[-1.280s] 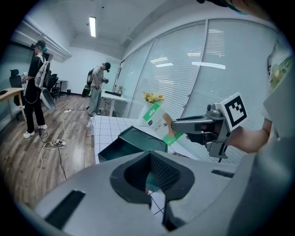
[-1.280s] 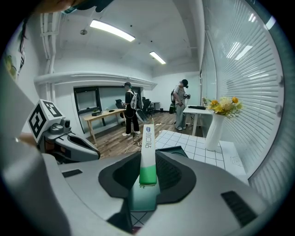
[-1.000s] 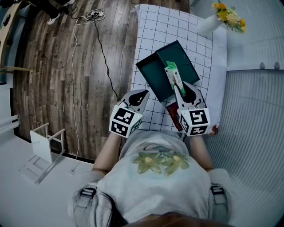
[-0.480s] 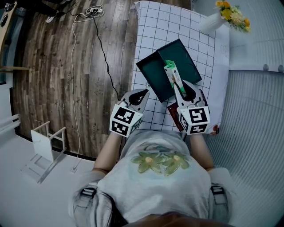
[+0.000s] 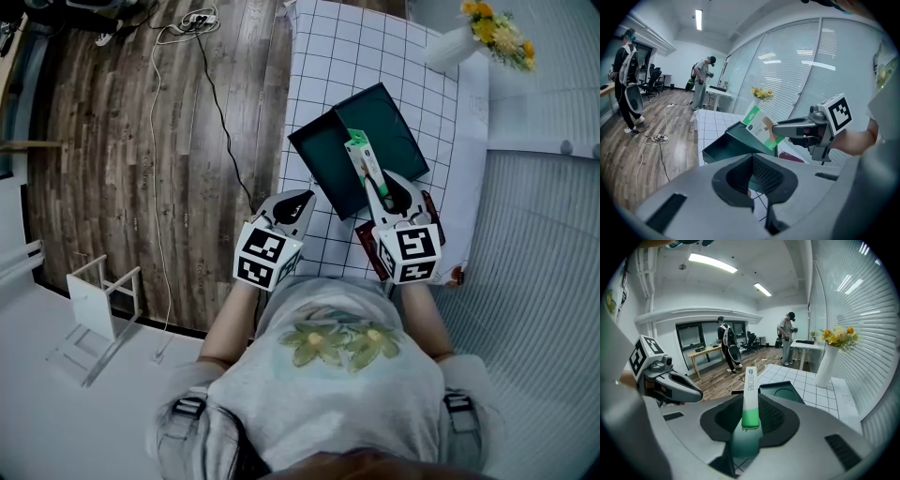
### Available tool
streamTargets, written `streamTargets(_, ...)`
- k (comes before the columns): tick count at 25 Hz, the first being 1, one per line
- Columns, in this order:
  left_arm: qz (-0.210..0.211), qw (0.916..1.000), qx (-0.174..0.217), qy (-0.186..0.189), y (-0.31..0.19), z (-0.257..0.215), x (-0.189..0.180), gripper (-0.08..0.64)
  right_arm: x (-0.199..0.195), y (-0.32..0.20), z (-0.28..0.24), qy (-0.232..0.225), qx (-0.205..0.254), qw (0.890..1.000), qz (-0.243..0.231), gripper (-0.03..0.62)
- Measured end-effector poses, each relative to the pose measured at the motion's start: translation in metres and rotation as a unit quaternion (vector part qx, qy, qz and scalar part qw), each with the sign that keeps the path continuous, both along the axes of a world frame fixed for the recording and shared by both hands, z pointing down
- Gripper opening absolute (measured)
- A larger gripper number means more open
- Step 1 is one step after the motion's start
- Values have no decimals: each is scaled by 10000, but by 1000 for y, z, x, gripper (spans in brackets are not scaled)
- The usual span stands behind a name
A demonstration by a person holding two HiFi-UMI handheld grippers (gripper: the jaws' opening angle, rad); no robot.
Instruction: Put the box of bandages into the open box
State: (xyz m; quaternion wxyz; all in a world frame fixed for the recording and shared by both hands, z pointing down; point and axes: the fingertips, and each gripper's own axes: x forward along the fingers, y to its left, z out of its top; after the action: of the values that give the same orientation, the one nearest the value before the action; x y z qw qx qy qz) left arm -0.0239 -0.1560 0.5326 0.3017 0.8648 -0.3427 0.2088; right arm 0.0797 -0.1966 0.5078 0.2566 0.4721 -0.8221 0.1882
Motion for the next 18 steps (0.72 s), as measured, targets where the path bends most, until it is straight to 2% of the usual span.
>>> streamTargets(18, 42, 9999, -131, -7, 2, 9, 7, 5, -5, -4, 28, 42, -200, 9998, -82, 91)
